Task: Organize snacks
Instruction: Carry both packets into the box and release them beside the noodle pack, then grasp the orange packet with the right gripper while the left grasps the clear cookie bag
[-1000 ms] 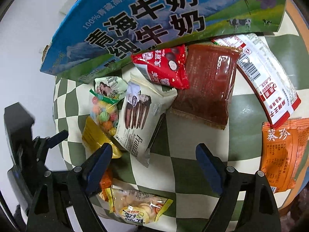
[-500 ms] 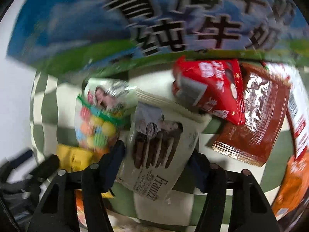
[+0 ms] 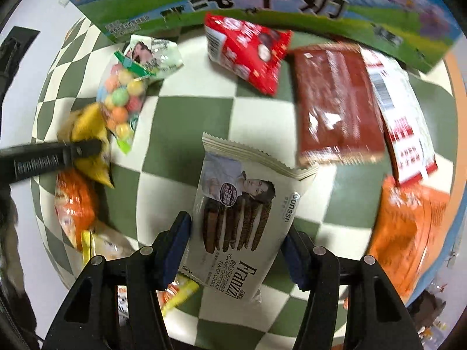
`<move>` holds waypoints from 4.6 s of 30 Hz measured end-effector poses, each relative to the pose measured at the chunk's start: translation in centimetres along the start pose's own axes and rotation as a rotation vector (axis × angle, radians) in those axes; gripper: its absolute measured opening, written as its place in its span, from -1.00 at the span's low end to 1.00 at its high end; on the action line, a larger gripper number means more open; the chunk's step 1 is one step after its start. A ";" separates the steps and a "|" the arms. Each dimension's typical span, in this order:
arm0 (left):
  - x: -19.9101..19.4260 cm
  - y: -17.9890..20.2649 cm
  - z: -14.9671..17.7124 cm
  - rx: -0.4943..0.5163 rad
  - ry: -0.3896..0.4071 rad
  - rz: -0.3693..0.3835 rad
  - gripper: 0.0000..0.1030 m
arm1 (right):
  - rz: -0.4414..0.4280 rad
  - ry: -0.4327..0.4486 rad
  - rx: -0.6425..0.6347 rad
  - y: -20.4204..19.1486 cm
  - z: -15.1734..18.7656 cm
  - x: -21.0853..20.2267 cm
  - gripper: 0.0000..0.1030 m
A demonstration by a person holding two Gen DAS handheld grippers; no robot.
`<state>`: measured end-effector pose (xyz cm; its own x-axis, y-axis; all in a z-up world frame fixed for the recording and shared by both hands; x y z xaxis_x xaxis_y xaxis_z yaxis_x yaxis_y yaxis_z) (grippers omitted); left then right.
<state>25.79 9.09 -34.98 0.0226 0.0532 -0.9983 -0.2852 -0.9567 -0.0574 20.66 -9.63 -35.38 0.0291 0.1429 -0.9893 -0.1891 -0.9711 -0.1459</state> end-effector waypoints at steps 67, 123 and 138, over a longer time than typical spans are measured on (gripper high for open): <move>-5.7 3.1 -31.4 -0.022 0.039 0.060 0.77 | 0.058 0.160 0.091 7.8 -33.5 -11.2 0.80; -22.1 8.9 -7.0 -0.029 0.466 0.034 0.78 | -0.186 0.452 0.084 7.2 -8.6 -27.5 0.85; -0.9 12.3 10.8 -0.317 -0.117 0.446 0.74 | -0.119 0.183 0.292 15.9 1.8 -12.4 0.51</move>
<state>11.93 0.32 -34.89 -0.1459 -0.3625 -0.9205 0.0601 -0.9320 0.3575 15.55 -26.51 -25.41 0.2382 0.1890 -0.9527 -0.4456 -0.8503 -0.2801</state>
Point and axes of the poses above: each gripper's, at about its wrist camera, not at the fingertips, and x roughly the way its jaws point, y to its right, z to its underside, the point moved 9 cm from there along x, roughly the way its jaws point, and after that the axes turned 14 degrees about x, right-handed, at the moved point
